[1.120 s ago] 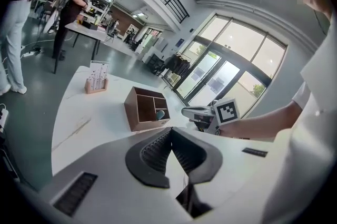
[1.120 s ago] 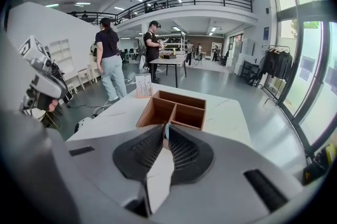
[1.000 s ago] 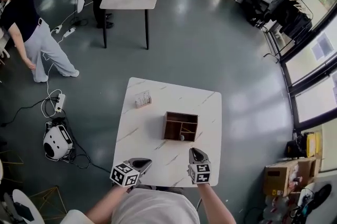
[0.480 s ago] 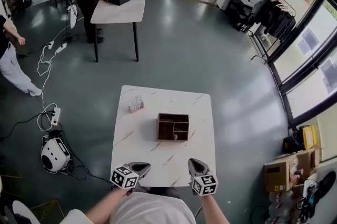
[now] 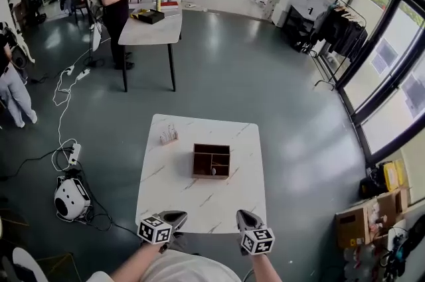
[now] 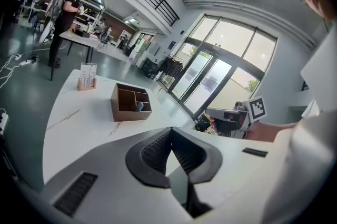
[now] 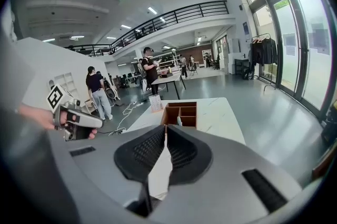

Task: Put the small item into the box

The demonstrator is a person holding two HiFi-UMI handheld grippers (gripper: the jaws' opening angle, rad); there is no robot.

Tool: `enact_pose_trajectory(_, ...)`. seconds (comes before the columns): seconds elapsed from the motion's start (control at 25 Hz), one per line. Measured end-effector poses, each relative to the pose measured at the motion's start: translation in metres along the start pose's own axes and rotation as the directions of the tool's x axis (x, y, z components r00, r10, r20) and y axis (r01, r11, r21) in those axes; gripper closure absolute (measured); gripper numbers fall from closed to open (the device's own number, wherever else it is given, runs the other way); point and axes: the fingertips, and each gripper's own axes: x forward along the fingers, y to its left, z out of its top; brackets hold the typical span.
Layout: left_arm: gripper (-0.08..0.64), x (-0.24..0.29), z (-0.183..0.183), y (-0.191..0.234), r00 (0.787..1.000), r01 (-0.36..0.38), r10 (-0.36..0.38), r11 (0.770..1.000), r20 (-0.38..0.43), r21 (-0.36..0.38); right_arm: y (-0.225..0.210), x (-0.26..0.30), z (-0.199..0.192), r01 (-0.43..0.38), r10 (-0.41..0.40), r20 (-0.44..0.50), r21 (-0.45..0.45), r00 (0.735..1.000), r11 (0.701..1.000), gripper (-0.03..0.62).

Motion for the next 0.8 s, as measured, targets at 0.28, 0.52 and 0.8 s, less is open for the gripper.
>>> enact_pose_trajectory(0.28, 0.546, -0.028, -0.034, -0.034, 0.998, -0.044, 0.045, 0.999, 0.049, -0.011, 0.006, -0.057, -0.026, -0.007, 0.007, 0.017, 0.021, 1.0, 1.0, 0.561)
enact_pose_trajectory(0.52, 0.546, -0.062, -0.056, -0.065, 0.992, -0.074, 0.075, 0.997, 0.105, -0.007, 0.014, -0.102, -0.057, -0.031, 0.03, 0.04, 0.044, 0.999, 0.999, 0.561)
enact_pose_trajectory(0.8, 0.546, -0.101, -0.085, -0.09, 0.985, -0.116, 0.116, 0.993, 0.128, -0.01, 0.029, -0.134, -0.069, -0.065, 0.063, 0.053, 0.04, 0.997, 0.997, 0.561)
